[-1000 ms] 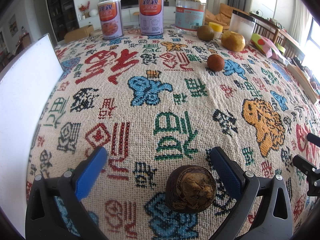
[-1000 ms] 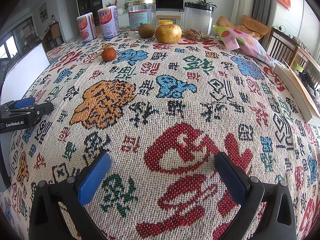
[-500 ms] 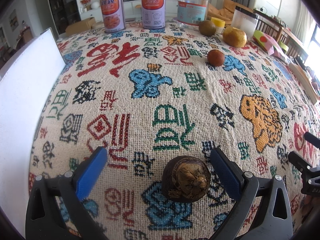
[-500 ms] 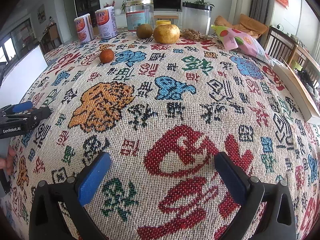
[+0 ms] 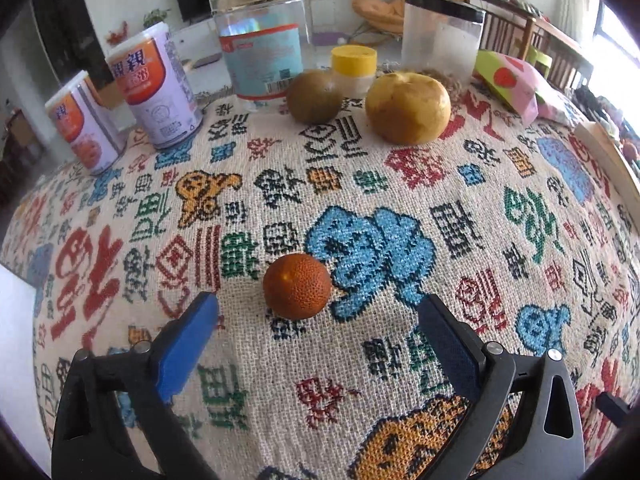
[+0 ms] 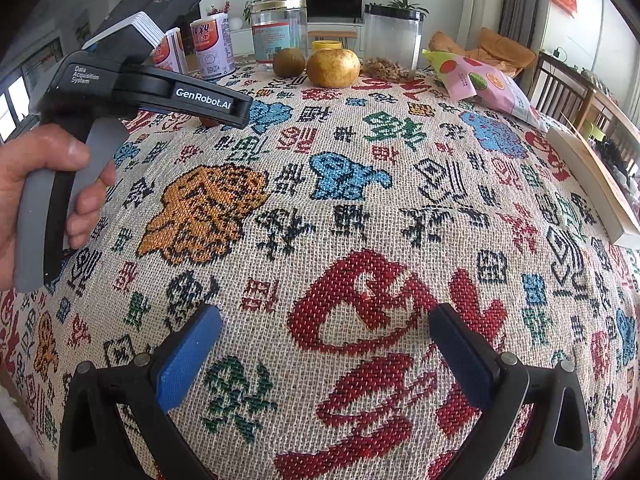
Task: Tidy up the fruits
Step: 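Set the lychee down and grasp the small orange tangerine with the left tool, then grasp the brown lychee with the right tool while the left tool holds the tangerine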
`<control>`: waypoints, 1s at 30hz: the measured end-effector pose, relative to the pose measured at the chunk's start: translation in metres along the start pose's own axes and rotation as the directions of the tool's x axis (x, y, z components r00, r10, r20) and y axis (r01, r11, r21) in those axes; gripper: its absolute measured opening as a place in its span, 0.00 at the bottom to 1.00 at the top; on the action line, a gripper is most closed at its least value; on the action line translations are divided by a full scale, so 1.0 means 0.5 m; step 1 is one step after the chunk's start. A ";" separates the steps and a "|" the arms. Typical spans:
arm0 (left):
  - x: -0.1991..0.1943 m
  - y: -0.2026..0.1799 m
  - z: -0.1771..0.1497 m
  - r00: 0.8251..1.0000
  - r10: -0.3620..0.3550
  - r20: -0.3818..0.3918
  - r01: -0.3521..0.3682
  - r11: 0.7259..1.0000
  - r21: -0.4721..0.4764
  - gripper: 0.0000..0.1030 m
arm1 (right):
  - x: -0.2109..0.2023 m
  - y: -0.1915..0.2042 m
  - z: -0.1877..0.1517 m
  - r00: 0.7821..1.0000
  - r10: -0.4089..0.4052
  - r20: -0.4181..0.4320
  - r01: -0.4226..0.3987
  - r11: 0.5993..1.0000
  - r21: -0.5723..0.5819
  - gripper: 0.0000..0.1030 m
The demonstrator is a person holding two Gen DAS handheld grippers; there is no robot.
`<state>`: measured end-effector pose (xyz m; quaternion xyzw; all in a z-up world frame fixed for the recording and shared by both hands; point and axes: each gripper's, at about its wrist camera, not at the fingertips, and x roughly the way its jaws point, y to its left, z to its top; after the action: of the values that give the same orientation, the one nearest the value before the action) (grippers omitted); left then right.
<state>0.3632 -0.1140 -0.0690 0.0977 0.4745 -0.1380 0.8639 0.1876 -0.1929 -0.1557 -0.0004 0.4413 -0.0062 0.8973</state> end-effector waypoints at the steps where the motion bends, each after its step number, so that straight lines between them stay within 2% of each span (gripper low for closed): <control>1: 0.004 0.007 -0.001 1.000 -0.018 0.005 0.018 1.000 -0.023 0.73 | 0.000 0.000 0.000 1.000 0.000 0.000 0.000 1.000 0.000 1.00; 2: 0.002 0.014 -0.001 0.999 -0.036 0.029 0.037 0.998 -0.044 0.68 | 0.000 0.000 0.000 1.000 0.000 0.000 0.000 1.000 0.000 1.00; 3: -0.003 0.020 -0.002 0.998 -0.040 0.049 0.043 0.997 -0.057 0.46 | 0.000 0.000 0.000 1.000 0.000 0.000 0.000 1.000 0.000 1.00; 4: -0.004 0.025 -0.002 0.998 -0.037 0.052 0.040 0.997 -0.063 0.29 | 0.000 0.000 0.000 1.000 0.000 0.000 0.000 1.000 0.000 1.00; 8: -0.045 0.060 -0.017 0.994 -0.075 0.086 0.085 0.989 -0.119 0.28 | 0.000 0.000 0.000 1.000 0.000 0.000 0.000 1.000 0.000 1.00; 11: -0.151 0.113 -0.042 0.981 -0.124 0.147 0.147 0.976 -0.162 0.28 | 0.000 0.000 0.000 1.000 0.000 0.000 0.000 1.000 0.000 1.00; 15: -0.299 0.197 -0.097 0.977 -0.081 0.199 0.115 0.979 -0.167 0.28 | -0.001 0.000 0.000 1.000 0.000 0.000 0.000 1.000 0.000 1.00; 18: -0.362 0.243 -0.182 0.981 -0.054 0.185 0.092 0.974 -0.205 0.28 | -0.001 0.000 0.000 1.000 0.001 0.000 -0.001 1.000 0.000 1.00; 21: -0.361 0.253 -0.297 0.991 -0.041 0.131 0.071 0.969 -0.235 0.28 | -0.001 0.000 0.000 1.000 0.001 0.000 -0.001 1.000 0.000 1.00; 25: -0.312 0.227 -0.426 0.997 -0.053 0.056 0.066 0.960 -0.271 0.28 | 0.000 0.000 0.000 1.000 0.000 0.000 0.000 1.000 0.000 1.00; 27: -0.304 0.217 -0.463 0.998 -0.030 0.056 0.044 0.962 -0.268 0.29 | 0.000 0.000 0.000 1.000 0.001 0.000 -0.001 1.000 0.000 1.00; 29: -0.299 0.220 -0.487 0.998 -0.013 0.062 0.029 0.960 -0.280 0.33 | -0.001 0.000 -0.001 1.000 0.001 0.000 -0.001 1.000 0.000 1.00; 30: -0.302 0.221 -0.496 0.996 -0.019 0.090 0.044 0.958 -0.284 0.37 | -0.001 0.000 -0.001 1.000 0.001 0.000 -0.001 1.000 0.000 1.00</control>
<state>0.1259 0.0863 -0.0682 -0.0416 0.4532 -0.0858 0.8863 0.1870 -0.1929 -0.1556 -0.0003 0.4414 -0.0058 0.8973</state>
